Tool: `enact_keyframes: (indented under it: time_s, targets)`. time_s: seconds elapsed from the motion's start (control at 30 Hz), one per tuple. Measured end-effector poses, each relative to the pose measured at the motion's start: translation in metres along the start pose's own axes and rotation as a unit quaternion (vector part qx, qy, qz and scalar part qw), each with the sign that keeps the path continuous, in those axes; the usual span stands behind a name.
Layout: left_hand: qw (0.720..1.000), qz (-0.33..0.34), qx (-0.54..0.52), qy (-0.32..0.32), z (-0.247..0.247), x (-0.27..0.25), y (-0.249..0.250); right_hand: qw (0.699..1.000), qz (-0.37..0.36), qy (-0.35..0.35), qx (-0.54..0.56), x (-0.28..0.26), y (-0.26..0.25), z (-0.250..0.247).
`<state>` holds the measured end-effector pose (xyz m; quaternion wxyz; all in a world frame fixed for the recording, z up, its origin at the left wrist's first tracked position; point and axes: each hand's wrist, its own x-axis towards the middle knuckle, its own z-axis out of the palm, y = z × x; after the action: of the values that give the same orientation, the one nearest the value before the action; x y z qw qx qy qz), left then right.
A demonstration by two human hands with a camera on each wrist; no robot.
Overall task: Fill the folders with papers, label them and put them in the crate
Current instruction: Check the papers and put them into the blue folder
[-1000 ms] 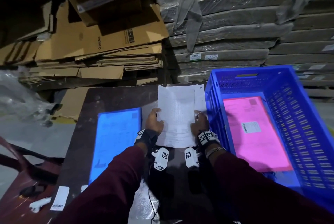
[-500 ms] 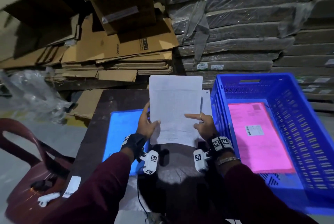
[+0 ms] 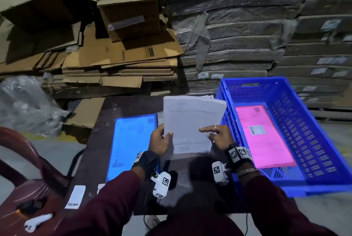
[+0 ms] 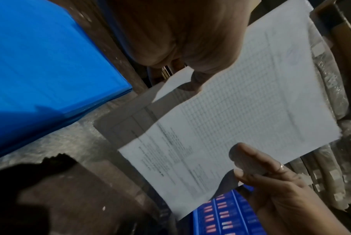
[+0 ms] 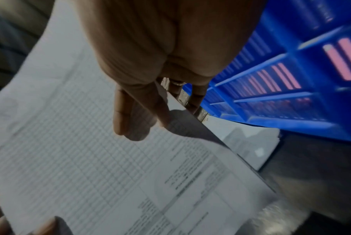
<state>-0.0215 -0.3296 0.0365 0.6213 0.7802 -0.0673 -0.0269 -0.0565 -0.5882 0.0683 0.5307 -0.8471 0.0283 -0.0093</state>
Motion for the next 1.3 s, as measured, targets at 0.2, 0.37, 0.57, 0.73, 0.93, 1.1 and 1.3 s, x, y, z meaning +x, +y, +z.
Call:
enact_keyframes:
  time_s: [0.2,0.37,0.57,0.73,0.93,1.1,1.3]
  targets:
    - [1.0,-0.022,0.016,-0.003,-0.001,-0.01,-0.007,0.999,0.032,0.028,-0.006,-0.02,0.005,0.018]
    - [1.0,0.002,-0.006,-0.014,-0.01,-0.009,0.001,0.995,0.043,0.086,0.023,-0.025,-0.007,0.025]
    - [0.999,-0.039,0.008,-0.026,-0.01,-0.013,-0.009,0.994,0.054,0.09,0.009,-0.037,-0.014,0.034]
    - [0.999,-0.029,-0.004,-0.021,-0.011,-0.006,0.002,0.992,0.056,0.109,0.02,-0.034,-0.017,0.033]
    - [0.999,-0.036,-0.012,-0.027,-0.008,-0.005,0.009,0.993,0.046,0.105,0.04,-0.03,-0.011,0.029]
    - [0.999,-0.024,0.021,-0.034,-0.005,-0.011,0.009,0.993,0.065,0.095,0.01,-0.032,0.002,0.028]
    - [0.999,0.002,0.032,-0.01,-0.005,-0.007,0.03,0.995,0.04,0.091,0.0,-0.022,-0.009,0.017]
